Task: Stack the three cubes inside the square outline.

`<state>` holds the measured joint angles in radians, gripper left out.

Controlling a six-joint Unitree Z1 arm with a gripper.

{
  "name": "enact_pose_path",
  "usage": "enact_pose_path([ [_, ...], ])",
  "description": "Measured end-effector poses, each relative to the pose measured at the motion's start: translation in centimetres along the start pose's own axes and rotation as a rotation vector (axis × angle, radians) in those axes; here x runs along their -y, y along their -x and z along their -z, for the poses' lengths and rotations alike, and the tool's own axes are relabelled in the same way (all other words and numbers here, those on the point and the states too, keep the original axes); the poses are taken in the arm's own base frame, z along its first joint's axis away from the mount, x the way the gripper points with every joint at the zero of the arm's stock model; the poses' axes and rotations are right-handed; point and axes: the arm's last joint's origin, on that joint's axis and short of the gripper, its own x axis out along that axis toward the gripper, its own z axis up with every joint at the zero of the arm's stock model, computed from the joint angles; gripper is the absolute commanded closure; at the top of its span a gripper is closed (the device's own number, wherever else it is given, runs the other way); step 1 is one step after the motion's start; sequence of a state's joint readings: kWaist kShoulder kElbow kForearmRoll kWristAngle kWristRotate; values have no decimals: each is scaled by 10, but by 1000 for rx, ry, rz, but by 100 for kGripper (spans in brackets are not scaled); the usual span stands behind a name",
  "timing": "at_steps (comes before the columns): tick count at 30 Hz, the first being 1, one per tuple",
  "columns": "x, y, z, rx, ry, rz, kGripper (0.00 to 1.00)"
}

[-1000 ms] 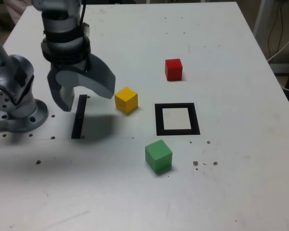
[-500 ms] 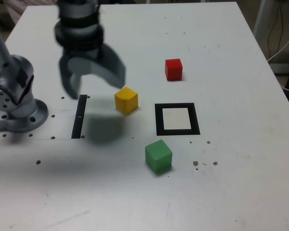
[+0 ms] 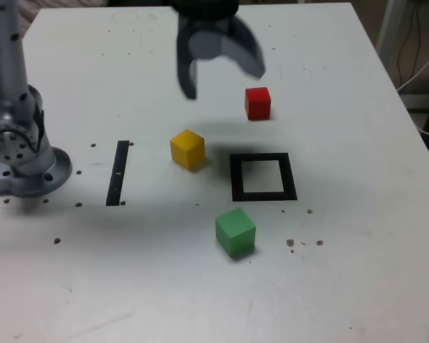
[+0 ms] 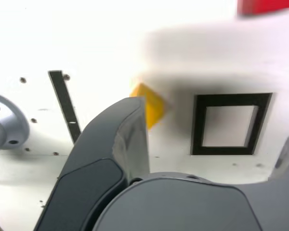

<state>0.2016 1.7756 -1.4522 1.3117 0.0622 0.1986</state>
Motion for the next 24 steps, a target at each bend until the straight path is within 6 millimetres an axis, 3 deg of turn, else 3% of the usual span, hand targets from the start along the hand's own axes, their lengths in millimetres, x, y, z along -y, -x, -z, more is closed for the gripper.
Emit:
enact_pose_path([
  [3,-31,-6,-18,-31,50,12,0],
  [8,-51,-1,-31,-15,67,-4,0],
  [10,-60,-7,-36,-32,84,-3,0],
  [24,-71,-61,-67,-133,72,-9,0],
])
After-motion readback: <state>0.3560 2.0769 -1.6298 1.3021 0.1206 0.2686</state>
